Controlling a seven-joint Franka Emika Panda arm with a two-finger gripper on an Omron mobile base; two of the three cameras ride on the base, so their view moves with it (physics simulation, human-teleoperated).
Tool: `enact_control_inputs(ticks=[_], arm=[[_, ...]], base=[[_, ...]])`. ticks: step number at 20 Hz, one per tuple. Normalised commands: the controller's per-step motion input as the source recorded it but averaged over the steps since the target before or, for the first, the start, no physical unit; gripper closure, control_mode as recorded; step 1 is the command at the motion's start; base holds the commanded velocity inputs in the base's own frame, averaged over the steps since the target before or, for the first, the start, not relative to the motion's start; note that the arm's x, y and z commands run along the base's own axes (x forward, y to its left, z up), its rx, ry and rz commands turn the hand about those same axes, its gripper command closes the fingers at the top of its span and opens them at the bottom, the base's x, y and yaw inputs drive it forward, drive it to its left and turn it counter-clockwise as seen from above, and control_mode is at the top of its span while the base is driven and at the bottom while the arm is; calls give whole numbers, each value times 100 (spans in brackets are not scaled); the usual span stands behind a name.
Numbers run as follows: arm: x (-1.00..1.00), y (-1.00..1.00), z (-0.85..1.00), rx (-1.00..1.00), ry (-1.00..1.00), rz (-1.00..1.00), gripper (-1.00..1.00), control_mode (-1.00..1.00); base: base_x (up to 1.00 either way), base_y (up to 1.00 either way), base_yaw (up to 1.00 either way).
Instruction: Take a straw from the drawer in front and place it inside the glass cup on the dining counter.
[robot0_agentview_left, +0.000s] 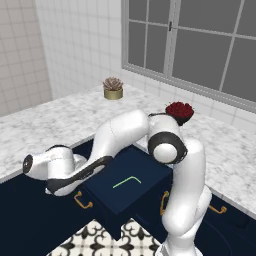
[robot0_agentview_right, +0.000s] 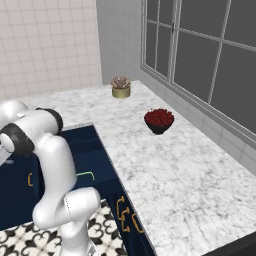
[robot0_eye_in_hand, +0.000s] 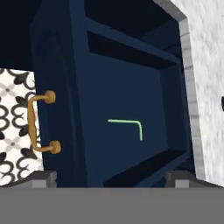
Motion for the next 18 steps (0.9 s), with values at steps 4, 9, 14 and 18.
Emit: enact_control_inputs(ticks=[4,9,14,18], arm=[[32,-100,48,13,16,-11,-100,-100],[43,-85,-16,13,17,0,-100,-100],[66,-37,-57,15,16,4,-100,-100],[75,-8,-71,13,23,6,-100,-100]], base=[[0,0,0],[0,0,0],[0,0,0],[0,0,0]])
